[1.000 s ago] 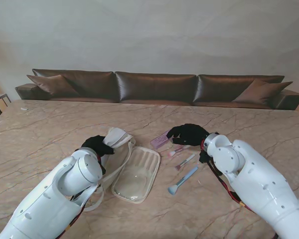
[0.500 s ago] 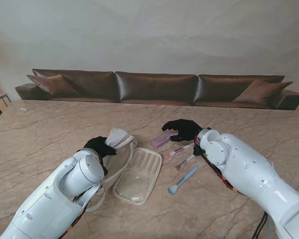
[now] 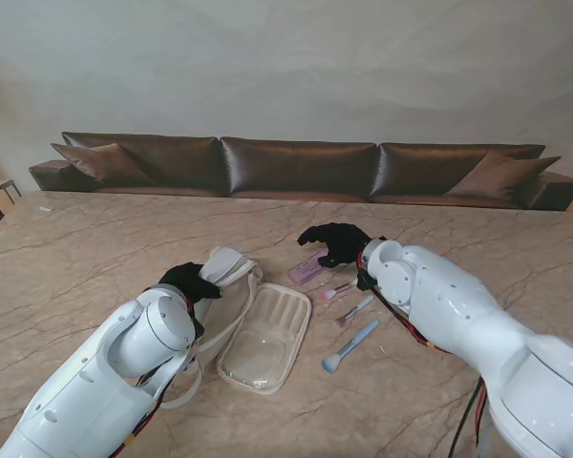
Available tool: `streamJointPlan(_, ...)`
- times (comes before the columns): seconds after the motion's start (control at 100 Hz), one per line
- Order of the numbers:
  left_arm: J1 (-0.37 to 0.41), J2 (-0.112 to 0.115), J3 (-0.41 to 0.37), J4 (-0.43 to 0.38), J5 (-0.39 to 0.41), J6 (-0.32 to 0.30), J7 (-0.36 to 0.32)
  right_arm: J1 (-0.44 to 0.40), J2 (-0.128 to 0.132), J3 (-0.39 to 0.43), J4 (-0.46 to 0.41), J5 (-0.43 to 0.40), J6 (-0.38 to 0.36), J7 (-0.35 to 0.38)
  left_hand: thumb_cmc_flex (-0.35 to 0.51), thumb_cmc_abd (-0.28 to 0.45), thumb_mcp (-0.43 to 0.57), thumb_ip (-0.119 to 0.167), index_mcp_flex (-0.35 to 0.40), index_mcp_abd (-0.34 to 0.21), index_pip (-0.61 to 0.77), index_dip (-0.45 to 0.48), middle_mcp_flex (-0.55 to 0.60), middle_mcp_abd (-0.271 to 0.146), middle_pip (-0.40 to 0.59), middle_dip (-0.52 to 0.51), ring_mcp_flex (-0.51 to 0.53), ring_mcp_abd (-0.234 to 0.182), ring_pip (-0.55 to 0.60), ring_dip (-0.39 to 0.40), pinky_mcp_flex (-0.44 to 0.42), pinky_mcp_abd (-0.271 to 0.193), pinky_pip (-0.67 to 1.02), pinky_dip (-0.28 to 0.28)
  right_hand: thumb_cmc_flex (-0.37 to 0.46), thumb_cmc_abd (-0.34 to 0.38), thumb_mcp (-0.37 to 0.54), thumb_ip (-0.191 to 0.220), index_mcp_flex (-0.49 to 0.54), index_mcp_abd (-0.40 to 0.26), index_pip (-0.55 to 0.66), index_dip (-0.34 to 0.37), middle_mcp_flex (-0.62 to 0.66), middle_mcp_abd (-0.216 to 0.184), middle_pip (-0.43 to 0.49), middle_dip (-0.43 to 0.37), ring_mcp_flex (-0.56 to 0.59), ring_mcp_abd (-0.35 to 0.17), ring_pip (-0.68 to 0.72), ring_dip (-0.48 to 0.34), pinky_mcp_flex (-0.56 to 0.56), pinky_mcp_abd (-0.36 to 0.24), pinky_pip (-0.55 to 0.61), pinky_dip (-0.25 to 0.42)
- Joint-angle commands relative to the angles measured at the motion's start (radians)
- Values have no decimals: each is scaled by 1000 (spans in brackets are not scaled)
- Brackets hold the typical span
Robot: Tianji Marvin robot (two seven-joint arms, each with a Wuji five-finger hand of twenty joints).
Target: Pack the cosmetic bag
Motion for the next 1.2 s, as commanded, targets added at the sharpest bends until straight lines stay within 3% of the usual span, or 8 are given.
streamJointPlan(0.0,12,-3,-1,-9,-12,-2,-9,15,-22,-6,14,5,-8,-1,71,55,138,67,50,-143,103,6,110,-134,81,14,58,-26,32,-4,30,-15,118,-13,49,-36,13,-26,-46,9,9,-25,-31,-12,16,10,-29,-38,0,-14,-19,-12,-1,-12)
streamJointPlan(0.27,9,0,-3,-19,-27,1,-21,72,-102,-90,191,40,-54,-19,68,59,136,68,49,-146,103,6,109,-135,82,15,58,-29,35,-6,30,-13,121,-15,41,-56,3,-33,-87,52,-4,-65,-86,12,48,20,-79,2,30,24,-90,52,39,50)
streamJointPlan(0.47,13,0,-8,-22,-32,-1,-22,92,-155,-122,295,59,-91,-26,68,59,135,70,48,-148,102,9,109,-136,83,16,58,-30,35,-8,30,-17,121,-16,65,-64,43,-27,-142,65,-26,-81,-173,13,67,23,-237,-8,52,32,-174,22,7,91)
streamJointPlan(0.72,22,2,-16,-27,-34,-7,-27,87,-160,-135,296,61,-84,-11,66,59,136,71,49,-149,101,12,109,-137,83,16,57,-31,35,-9,30,-19,122,-18,79,-66,94,-12,-153,50,-18,-84,-228,11,73,19,-355,-29,83,16,-223,18,6,114)
streamJointPlan(0.89,25,8,-21,-24,-31,-20,-42,85,-164,-136,296,74,-72,30,63,60,137,72,48,-152,101,16,108,-141,83,18,57,-31,33,-11,28,-20,122,-19,137,-41,126,1,-135,81,-25,-82,-290,44,75,17,-413,-18,96,11,-262,10,3,123)
streamJointPlan(1.19,34,11,-34,-20,-35,-27,-48,79,-170,-145,297,89,-48,85,64,59,137,72,50,-152,100,18,109,-141,84,20,57,-30,33,-12,27,-20,122,-20,246,-24,147,8,-151,98,-50,-78,-317,55,91,15,-419,-6,99,13,-269,12,2,138)
